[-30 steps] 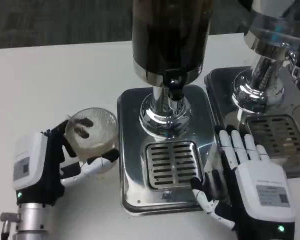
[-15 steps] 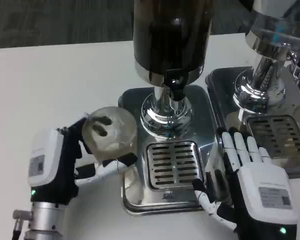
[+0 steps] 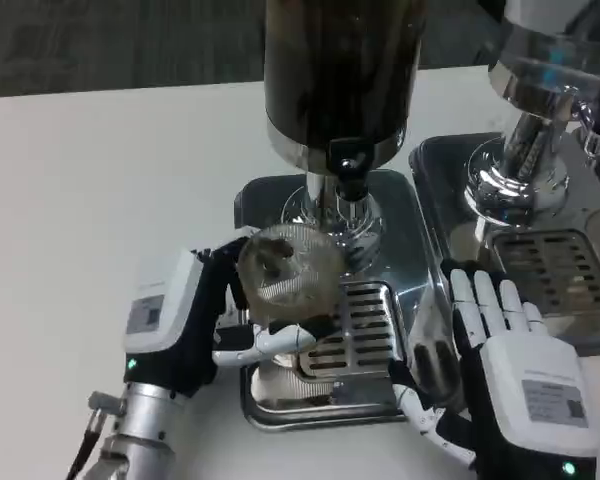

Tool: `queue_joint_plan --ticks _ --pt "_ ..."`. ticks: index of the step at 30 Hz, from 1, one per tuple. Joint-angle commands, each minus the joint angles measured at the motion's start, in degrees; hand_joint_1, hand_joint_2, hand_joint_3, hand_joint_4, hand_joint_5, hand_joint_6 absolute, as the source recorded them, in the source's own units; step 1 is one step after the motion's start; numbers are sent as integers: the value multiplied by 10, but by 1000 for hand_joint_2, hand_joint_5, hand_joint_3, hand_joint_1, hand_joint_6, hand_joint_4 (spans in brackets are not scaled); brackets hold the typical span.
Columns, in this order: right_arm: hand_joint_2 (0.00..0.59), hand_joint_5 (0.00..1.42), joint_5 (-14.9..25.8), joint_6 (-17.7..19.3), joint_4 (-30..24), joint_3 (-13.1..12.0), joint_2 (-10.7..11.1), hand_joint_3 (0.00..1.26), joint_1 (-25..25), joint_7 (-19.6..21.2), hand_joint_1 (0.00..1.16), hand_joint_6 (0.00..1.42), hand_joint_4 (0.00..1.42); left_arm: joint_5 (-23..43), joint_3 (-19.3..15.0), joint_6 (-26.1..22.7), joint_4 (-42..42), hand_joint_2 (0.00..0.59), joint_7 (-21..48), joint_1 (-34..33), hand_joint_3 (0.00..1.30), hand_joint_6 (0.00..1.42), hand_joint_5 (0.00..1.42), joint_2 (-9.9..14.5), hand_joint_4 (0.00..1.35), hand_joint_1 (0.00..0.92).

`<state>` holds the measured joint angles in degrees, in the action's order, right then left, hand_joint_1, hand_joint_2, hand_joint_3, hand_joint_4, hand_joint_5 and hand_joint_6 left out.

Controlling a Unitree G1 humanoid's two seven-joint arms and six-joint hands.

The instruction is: Grasp the cup under the faucet to collect the drink, then remove the cup.

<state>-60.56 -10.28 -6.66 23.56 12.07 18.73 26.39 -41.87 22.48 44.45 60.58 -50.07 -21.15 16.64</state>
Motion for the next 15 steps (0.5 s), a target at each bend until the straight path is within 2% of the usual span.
queue_joint_plan --ticks 1,5,9,15 --pt "357 0 0 -2 -10 -2 2 11 5 3 343 64 0 -8 14 -20 28 7 -8 -42 723 1196 996 -19 770 616" --pt "358 0 -3 -6 -11 -2 -1 7 5 4 345 64 0 -14 26 -45 62 1 3 -71 743 1224 1015 -35 787 639" --pt "359 0 -4 -10 -15 -2 -5 6 10 6 346 65 0 -32 57 -62 80 0 9 -93 755 1243 1020 -40 800 669" --pt "359 0 -6 -14 -16 -1 -8 5 15 9 348 66 0 -23 72 -64 92 0 20 -103 755 1246 1020 -51 801 674"
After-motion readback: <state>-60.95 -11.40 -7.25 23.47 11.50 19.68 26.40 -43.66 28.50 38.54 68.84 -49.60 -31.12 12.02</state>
